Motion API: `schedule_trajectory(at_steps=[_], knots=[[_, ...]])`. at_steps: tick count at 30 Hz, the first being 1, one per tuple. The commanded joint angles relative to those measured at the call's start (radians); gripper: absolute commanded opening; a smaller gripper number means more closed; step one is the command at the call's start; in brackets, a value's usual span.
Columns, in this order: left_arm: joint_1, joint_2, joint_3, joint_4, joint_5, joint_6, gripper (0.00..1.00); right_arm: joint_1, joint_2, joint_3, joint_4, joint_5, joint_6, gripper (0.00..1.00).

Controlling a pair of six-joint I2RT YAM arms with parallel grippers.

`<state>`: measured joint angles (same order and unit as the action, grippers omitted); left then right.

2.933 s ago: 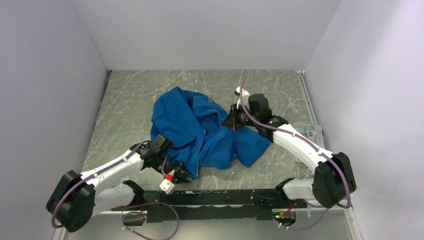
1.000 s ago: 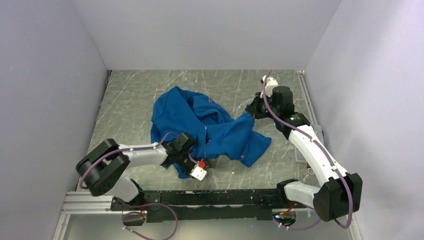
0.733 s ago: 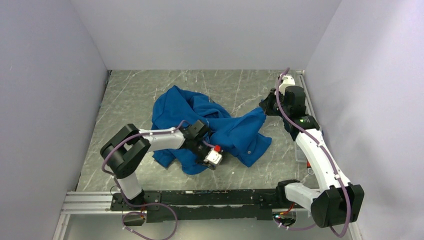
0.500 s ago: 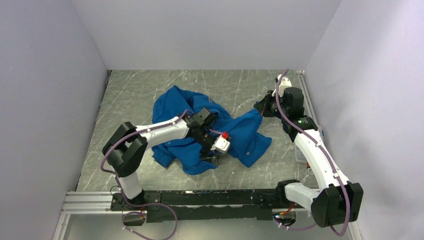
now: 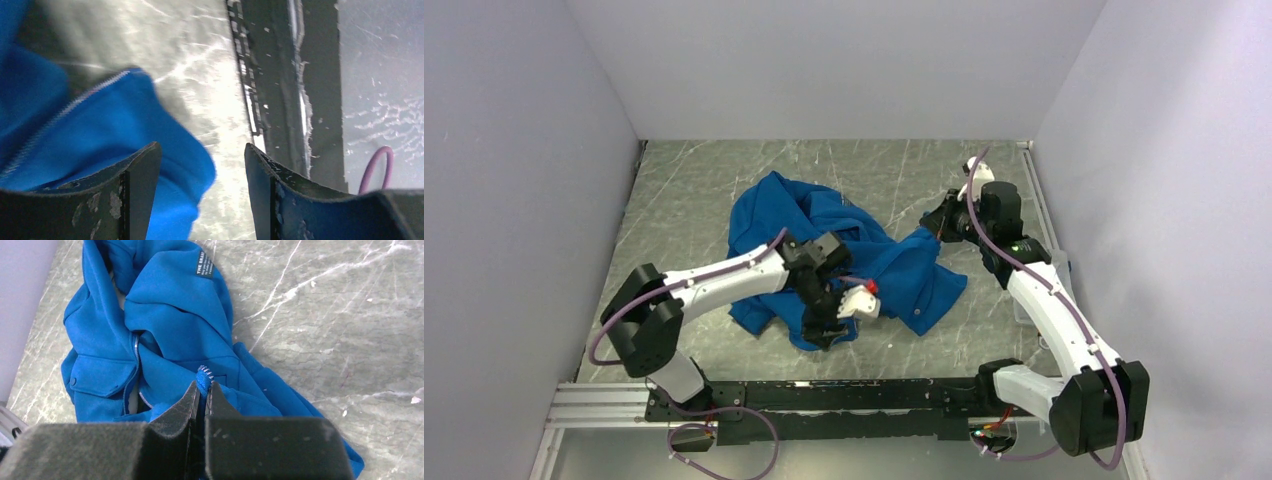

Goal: Zip up the jacket
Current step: Pick up the jacket from the center of the board.

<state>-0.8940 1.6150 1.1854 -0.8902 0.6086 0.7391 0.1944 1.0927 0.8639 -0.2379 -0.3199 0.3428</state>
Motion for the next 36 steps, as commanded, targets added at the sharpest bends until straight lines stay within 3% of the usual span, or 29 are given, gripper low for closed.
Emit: schedule_trajectory(at_steps=[1, 8, 16, 23, 36], knots=[[-0.048, -0.079, -0.1, 0.141, -0.046, -0.13, 0.66, 0.034, -0.012, 0.023, 0.011, 0.033, -0.016, 0.0], [-0.043, -0.123, -0.234, 0.438, -0.077, -0.175, 0.66, 0.073, -0.011, 0.01, 0.026, 0.057, -0.014, 0.0], [-0.031, -0.154, -0.388, 0.73, -0.01, -0.213, 0.68, 0.079, 0.021, 0.032, 0.033, 0.029, -0.029, 0.0], [-0.03, -0.069, -0.386, 0.802, -0.07, -0.24, 0.65, 0.078, 0.004, 0.003, 0.056, 0.024, -0.038, 0.0], [-0.03, -0.009, -0.394, 0.775, -0.088, -0.243, 0.65, 0.078, -0.009, 0.005, 0.054, 0.009, -0.046, 0.0]])
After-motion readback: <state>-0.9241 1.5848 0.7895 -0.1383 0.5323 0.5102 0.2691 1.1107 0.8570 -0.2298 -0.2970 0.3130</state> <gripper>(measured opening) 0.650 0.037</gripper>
